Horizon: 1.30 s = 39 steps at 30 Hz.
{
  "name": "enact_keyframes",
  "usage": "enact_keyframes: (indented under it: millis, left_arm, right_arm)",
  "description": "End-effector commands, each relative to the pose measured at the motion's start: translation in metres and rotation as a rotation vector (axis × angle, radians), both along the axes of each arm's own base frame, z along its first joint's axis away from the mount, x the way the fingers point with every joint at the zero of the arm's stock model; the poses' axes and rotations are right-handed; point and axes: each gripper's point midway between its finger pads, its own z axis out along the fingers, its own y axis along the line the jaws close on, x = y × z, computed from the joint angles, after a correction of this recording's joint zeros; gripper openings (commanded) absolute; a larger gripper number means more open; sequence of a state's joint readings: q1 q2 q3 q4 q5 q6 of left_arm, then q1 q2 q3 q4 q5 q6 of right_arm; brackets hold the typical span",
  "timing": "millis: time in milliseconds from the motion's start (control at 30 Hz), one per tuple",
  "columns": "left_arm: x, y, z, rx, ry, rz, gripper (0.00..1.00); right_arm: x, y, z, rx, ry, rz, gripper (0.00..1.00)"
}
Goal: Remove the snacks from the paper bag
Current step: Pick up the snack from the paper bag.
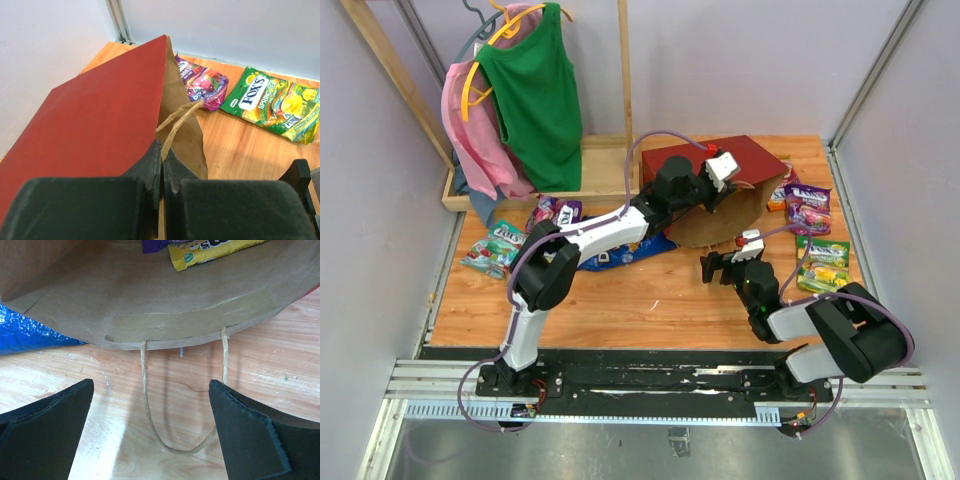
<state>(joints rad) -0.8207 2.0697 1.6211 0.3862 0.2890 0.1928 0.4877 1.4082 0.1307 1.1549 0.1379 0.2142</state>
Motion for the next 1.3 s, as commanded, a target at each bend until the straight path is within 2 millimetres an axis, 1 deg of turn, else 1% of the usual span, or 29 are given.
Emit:
enact_keyframes:
  millis: [0,167,333,433,533,633,700,800,967,1100,1267]
  left_arm:
    - [-0.003,-0.007,0.009,-0.026,0.007,-0.023,0.0]
    - [0.01,-0.001,0.001,-0.037,0.083,0.03,0.01]
    - [0.029,0.013,-0.004,-0.066,0.15,0.111,0.0]
    - [0.039,0.019,-0.007,-0.068,0.161,0.166,0.01]
    - [0.045,0.024,-0.005,-0.084,0.181,0.195,0.0]
    - [0.052,0.029,-0.002,-0.108,0.209,0.216,0.01]
    - [0.057,0.033,0.002,-0.123,0.222,0.228,0.01]
    - [0.063,0.037,0.009,-0.137,0.229,0.242,0.01]
    - [0.071,0.035,0.008,-0.13,0.263,0.248,0.01]
    - [0.076,0.035,0.004,-0.137,0.283,0.267,0.0]
    - [0.08,0.038,0.007,-0.149,0.289,0.297,0.01]
  right_arm:
    - [0.009,0.001,0.02,0.027,-0.065,-0.004,1.0]
    - [0.011,0.007,0.044,0.055,-0.133,0.021,0.96]
    - [0.023,0.015,0.071,0.054,-0.177,0.036,0.87]
    - [0.033,0.015,0.079,0.058,-0.176,0.01,0.79]
    - [0.048,0.015,0.076,0.055,-0.14,-0.038,0.74]
    - [0.061,0.024,0.075,0.063,-0.117,-0.033,0.7]
    - [0.067,0.029,0.074,0.07,-0.108,-0.025,0.68]
    - [0.074,0.033,0.067,0.072,-0.08,-0.03,0.67]
    - [0.087,0.037,0.055,0.077,-0.039,-0.055,0.65]
    - [0.1,0.036,0.05,0.143,-0.042,-0.11,0.67]
    - [0.118,0.031,0.044,0.311,-0.035,-0.181,0.66]
